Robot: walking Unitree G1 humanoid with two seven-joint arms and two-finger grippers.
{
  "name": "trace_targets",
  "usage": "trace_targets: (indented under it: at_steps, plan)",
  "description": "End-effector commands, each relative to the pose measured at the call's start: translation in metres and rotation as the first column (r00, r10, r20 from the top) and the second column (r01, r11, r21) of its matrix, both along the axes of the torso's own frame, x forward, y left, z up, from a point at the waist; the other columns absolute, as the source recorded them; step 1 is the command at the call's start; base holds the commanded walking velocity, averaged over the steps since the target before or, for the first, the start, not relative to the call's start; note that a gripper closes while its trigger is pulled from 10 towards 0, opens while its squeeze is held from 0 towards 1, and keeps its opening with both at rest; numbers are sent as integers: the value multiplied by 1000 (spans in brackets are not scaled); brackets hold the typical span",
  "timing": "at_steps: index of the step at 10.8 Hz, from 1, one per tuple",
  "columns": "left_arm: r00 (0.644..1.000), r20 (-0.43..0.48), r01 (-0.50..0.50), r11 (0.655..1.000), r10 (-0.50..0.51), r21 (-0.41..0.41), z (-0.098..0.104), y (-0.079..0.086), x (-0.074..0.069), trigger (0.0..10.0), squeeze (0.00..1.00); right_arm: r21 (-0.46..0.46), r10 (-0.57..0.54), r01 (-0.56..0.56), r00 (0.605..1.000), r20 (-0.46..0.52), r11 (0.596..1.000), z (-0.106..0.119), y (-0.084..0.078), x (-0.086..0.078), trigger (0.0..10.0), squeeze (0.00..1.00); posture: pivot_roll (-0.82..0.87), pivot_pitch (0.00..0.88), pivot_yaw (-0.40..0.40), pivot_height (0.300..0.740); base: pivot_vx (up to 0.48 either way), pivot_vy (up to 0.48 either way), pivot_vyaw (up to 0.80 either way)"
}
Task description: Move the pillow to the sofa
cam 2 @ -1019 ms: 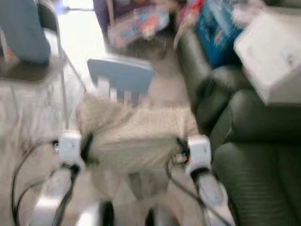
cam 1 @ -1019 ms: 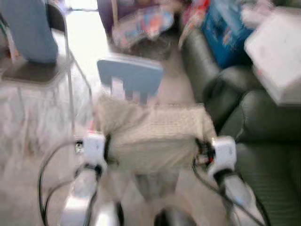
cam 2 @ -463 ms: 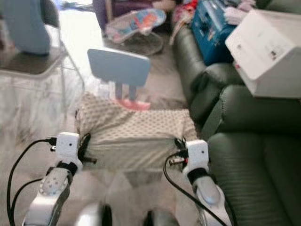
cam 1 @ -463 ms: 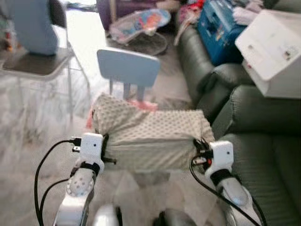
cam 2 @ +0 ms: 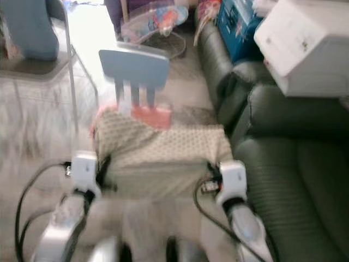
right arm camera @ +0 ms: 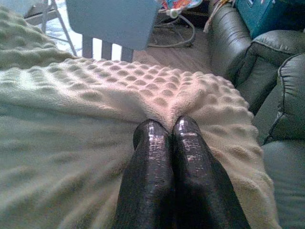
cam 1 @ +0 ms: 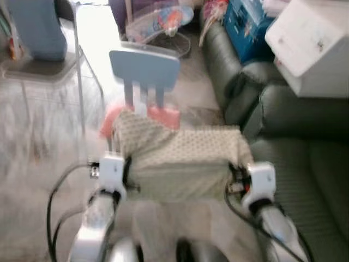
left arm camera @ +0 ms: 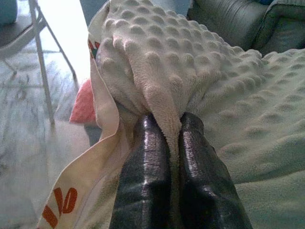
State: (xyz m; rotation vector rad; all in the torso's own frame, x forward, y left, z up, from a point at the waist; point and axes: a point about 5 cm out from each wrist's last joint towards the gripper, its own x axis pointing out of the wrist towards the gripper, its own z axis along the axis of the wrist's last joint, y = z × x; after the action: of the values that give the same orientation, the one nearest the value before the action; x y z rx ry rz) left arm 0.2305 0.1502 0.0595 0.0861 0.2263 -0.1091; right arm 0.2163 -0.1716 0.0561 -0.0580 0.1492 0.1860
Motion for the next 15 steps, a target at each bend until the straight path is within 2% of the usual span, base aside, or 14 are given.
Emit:
trace_targets:
  at_steps: [1, 6, 15]
  plan:
    - [999, 25, -20, 1000, 20, -3, 6, 6, 1, 10000, 0, -16, -25, 26, 1000, 15, 1000, 4, -6, 1, 10000, 0, -41, 101, -45, 740, 0, 0, 0]
    - [1000, 6, 5, 999, -4, -33, 4, 3, -1, 10000, 0, -20, -31, 31, 1000, -3, 999, 0, -6, 1, 10000, 0, -40, 103, -43, 740, 0, 55, 0]
    - [1000, -7, 30, 999, -30, -41, 2, -2, -3, 10000, 0, -17, -51, 51, 998, -22, 999, -1, -10, 4, 10000, 0, -41, 112, -46, 740, 0, 463, -772]
